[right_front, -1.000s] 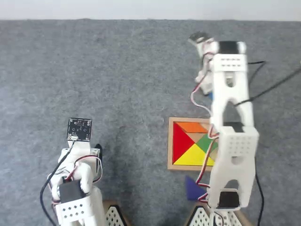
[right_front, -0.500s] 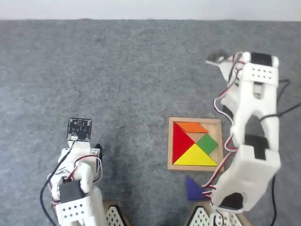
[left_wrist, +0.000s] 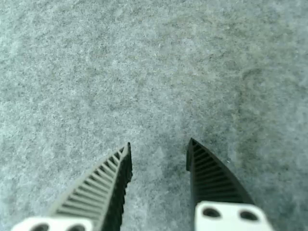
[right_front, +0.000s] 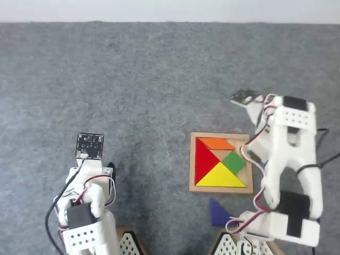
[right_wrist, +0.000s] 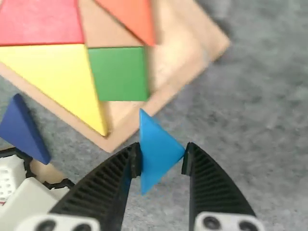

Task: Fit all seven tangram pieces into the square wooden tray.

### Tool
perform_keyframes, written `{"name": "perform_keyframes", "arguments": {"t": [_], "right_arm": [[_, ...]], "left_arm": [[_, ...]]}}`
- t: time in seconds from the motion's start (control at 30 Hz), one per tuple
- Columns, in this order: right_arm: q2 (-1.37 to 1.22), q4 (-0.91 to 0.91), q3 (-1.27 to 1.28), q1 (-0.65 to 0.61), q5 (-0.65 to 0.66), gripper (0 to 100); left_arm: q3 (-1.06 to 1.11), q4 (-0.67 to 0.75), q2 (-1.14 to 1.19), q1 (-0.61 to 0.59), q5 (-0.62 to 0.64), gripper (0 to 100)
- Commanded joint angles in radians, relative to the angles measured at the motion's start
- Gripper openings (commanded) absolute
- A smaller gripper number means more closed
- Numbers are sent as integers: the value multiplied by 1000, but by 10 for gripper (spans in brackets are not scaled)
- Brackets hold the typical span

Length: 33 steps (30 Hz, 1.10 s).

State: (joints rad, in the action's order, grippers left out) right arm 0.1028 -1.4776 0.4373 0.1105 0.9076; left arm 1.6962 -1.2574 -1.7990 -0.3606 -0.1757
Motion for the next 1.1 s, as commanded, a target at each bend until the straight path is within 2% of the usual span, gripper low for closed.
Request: {"name": "perform_keyframes", "arguments": {"t": [0.0,0.13,0.3,0.5,0.7,0.83,0.97,1.07], "right_arm": [[61,22,20,-51,-23,128],[62,84,40,-71,-91,128],[61,130,60,-71,-236,128],[71,214,229,-53,-404,128],[71,271,310,-54,-493,129],[71,269,299,-53,-470,129],[73,262,216,-48,-292,128],[73,257,155,-53,-87,118]], "left_arm": [[-15,-6,-20,6,11,183],[-15,-6,-20,6,11,183],[-15,-6,-20,6,11,183],[-15,-6,-20,6,11,183],[-15,-6,-20,6,11,183],[-15,-6,-20,6,11,183],[-15,-6,-20,6,11,183],[-15,-6,-20,6,11,183]]}}
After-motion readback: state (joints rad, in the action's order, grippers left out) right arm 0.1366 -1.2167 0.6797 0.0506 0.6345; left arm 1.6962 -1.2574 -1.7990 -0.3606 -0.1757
